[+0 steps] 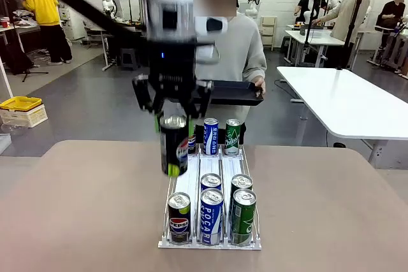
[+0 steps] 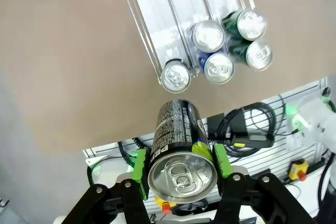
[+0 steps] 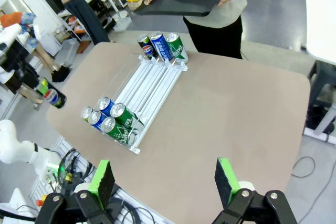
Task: Retrieve and hand over the desired beverage to the person.
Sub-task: Pick up a can of the same type that the person held from the Automatic Can Dispenser.
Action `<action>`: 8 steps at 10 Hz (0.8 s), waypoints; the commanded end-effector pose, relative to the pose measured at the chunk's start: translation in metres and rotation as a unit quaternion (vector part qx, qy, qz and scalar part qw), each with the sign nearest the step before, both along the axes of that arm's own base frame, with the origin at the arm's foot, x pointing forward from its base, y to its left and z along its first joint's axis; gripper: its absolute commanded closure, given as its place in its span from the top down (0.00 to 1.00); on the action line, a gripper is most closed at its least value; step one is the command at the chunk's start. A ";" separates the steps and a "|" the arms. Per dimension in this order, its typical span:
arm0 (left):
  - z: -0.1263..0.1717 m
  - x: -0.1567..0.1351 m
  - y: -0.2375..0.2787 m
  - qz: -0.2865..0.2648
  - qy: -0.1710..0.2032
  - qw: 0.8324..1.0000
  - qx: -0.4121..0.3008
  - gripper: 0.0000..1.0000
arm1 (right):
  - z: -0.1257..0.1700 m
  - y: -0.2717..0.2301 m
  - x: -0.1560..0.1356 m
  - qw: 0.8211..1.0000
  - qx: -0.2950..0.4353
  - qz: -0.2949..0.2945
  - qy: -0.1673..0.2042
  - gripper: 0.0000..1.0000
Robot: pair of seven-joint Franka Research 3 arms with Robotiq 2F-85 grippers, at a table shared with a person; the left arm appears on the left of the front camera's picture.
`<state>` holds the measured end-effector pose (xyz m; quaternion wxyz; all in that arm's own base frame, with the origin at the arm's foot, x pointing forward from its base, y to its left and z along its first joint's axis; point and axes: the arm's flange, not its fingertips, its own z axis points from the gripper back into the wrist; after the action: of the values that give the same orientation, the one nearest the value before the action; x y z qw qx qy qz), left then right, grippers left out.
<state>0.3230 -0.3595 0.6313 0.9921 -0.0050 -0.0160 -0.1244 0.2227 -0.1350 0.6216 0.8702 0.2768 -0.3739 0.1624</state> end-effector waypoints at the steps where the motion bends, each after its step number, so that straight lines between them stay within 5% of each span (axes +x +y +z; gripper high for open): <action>1: 0.030 0.023 -0.001 0.014 -0.024 1.000 0.002 0.00 | 0.000 0.001 0.003 1.000 0.007 0.008 -0.006 1.00; 5: 0.056 0.075 0.008 0.089 -0.007 0.996 -0.017 0.00 | 0.000 0.001 0.003 1.000 0.007 0.008 -0.006 1.00; 8: 0.044 0.068 0.015 0.064 -0.011 0.998 -0.024 0.00 | 0.000 0.001 0.003 1.000 0.007 0.008 -0.006 1.00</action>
<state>0.4014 -0.3472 0.6729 0.9981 -0.0306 -0.0236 -0.0472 0.2226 -0.1351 0.6216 0.8703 0.2766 -0.3739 0.1621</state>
